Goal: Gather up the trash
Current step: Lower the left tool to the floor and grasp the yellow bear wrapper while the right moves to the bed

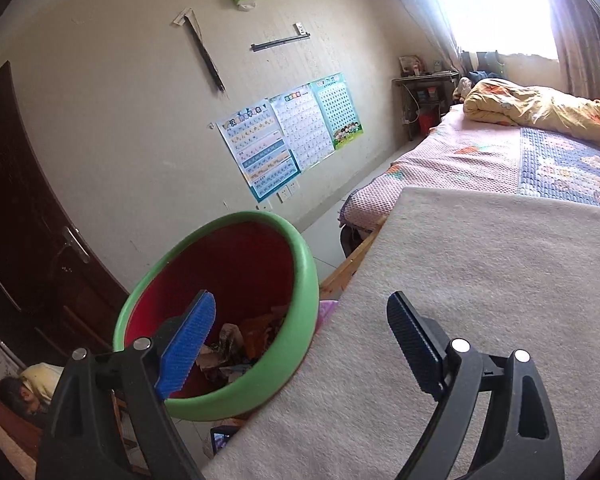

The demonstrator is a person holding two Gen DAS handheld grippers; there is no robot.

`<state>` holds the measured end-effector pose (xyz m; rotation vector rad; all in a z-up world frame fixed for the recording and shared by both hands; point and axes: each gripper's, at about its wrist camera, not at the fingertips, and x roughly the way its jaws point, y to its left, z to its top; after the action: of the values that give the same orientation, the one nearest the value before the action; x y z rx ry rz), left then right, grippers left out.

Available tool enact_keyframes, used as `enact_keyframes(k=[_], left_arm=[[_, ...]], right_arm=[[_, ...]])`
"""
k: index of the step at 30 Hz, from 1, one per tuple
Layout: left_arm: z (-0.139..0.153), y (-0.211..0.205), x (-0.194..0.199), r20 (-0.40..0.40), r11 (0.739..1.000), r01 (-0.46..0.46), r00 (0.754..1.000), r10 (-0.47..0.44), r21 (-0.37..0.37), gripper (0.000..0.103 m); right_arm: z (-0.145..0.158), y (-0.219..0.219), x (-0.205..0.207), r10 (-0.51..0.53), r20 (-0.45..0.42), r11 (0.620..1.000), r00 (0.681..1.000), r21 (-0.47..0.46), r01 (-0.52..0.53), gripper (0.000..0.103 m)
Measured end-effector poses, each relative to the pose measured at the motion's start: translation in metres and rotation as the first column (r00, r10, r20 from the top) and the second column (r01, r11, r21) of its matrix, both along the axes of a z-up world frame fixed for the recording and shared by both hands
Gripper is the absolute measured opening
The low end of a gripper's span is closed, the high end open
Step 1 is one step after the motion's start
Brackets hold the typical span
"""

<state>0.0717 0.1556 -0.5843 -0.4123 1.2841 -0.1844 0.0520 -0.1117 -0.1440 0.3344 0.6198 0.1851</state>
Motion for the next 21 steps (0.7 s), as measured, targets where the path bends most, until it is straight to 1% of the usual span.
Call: enact_keyframes(k=[2,4,6,7,8,9,10,12,14,15,16,17,19,21], left_arm=[[-0.020,0.004,0.003,-0.052,0.999,-0.052,0.997,0.050,-0.018,0.069],[-0.031,0.006,0.004,-0.094,0.995,-0.093,0.992,0.088,-0.045,0.069],[-0.038,0.003,0.006,-0.111,0.992,-0.104,0.989,0.096,-0.067,0.069],[-0.039,0.000,0.008,-0.109,0.993,-0.094,0.990,0.086,-0.073,0.069],[-0.040,-0.005,0.010,-0.104,0.996,-0.067,0.993,0.060,-0.064,0.070],[-0.043,-0.009,0.012,-0.105,0.997,-0.048,0.994,0.042,-0.060,0.073],[-0.045,-0.012,0.016,-0.128,0.998,-0.039,0.991,0.032,-0.051,0.076],[-0.055,-0.015,0.023,-0.187,0.999,-0.039,0.982,0.035,-0.017,0.076],[-0.057,-0.017,0.029,-0.190,0.999,-0.051,0.980,0.050,-0.002,0.076],[-0.054,-0.018,0.031,-0.186,0.998,-0.056,0.981,0.058,0.015,0.068],[-0.054,-0.017,0.031,-0.184,0.997,-0.062,0.981,0.067,0.035,0.046],[-0.053,-0.015,0.031,-0.190,0.997,-0.070,0.979,0.075,0.035,0.045],[-0.048,-0.009,0.029,-0.184,0.996,-0.084,0.979,0.083,0.003,0.041],[-0.036,-0.004,0.026,-0.152,0.998,-0.056,0.987,0.059,0.026,0.039]], right_arm=[[-0.001,-0.004,-0.006,-0.009,-0.002,1.000,1.000,-0.006,0.009,0.085],[-0.001,-0.005,-0.011,-0.016,-0.002,1.000,1.000,-0.013,0.016,0.085],[-0.002,-0.008,-0.015,-0.023,-0.001,1.000,1.000,-0.014,0.023,0.085],[-0.003,-0.008,-0.016,-0.027,-0.001,1.000,1.000,-0.011,0.027,0.085],[-0.004,-0.009,-0.018,-0.031,-0.002,0.999,1.000,-0.008,0.031,0.085],[-0.006,-0.009,-0.021,-0.035,-0.002,0.999,0.999,-0.006,0.035,0.085],[-0.007,-0.009,-0.023,-0.037,-0.003,0.999,0.999,-0.003,0.037,0.085],[-0.009,-0.011,-0.025,-0.040,-0.006,0.999,0.999,0.000,0.040,0.085],[-0.012,-0.012,-0.027,-0.045,-0.015,0.999,0.999,0.003,0.045,0.085],[-0.013,-0.012,-0.028,-0.048,-0.017,0.999,0.999,0.003,0.048,0.085],[-0.012,-0.015,-0.028,-0.050,-0.018,0.999,0.999,0.003,0.050,0.085],[-0.011,-0.017,-0.027,-0.054,-0.019,0.999,0.998,0.004,0.054,0.085],[-0.008,-0.020,-0.027,-0.063,-0.016,0.998,0.998,0.008,0.064,0.085],[-0.005,-0.024,-0.027,-0.070,-0.011,0.997,0.997,0.014,0.070,0.085]])
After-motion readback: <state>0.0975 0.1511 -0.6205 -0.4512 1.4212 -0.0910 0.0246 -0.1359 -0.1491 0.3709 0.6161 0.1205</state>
